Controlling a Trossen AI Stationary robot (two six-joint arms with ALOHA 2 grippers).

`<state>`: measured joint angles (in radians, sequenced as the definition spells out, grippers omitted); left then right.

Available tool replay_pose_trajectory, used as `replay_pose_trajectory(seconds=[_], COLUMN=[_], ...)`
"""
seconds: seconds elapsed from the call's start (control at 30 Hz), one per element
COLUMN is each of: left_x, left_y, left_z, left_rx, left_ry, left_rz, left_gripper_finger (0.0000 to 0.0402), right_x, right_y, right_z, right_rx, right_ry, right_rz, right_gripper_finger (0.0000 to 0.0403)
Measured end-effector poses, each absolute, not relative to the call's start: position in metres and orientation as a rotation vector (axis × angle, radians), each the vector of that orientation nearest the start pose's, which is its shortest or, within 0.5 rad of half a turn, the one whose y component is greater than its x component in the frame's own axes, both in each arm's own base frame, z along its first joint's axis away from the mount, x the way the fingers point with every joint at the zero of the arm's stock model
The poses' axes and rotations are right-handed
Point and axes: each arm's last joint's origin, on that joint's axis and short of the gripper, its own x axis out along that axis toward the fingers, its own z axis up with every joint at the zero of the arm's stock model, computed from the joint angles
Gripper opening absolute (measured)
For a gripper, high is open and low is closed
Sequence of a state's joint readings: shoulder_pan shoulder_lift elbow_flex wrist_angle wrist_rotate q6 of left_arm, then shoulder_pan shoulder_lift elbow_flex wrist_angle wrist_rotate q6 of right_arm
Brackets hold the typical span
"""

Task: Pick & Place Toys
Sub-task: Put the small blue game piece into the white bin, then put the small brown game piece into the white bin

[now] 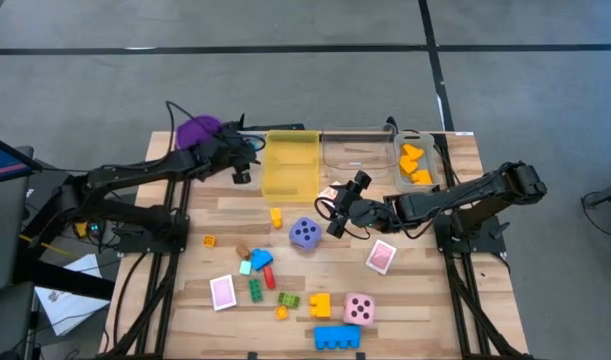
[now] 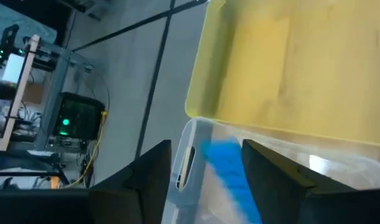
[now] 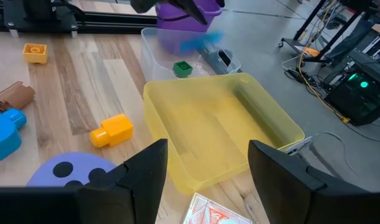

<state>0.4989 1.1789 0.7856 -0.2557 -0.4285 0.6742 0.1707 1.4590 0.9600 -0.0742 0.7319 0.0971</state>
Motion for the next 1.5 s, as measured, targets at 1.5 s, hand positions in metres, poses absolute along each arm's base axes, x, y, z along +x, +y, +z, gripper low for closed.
replay_pose_trajectory(seconds=[1.5], left_x=[0.174], left_y=[-0.036], left_z=[0.163], left_rx=[0.244], left_ry=[0.989], left_rz=[-0.248], left_gripper_finger=[0.0249], right_x=[0.304], right_y=[0.062], right_z=[0.254], right_rx=[-0.122], right_ry=[0.461], right_rz=[-0.496], right_gripper_finger=[0.0217])
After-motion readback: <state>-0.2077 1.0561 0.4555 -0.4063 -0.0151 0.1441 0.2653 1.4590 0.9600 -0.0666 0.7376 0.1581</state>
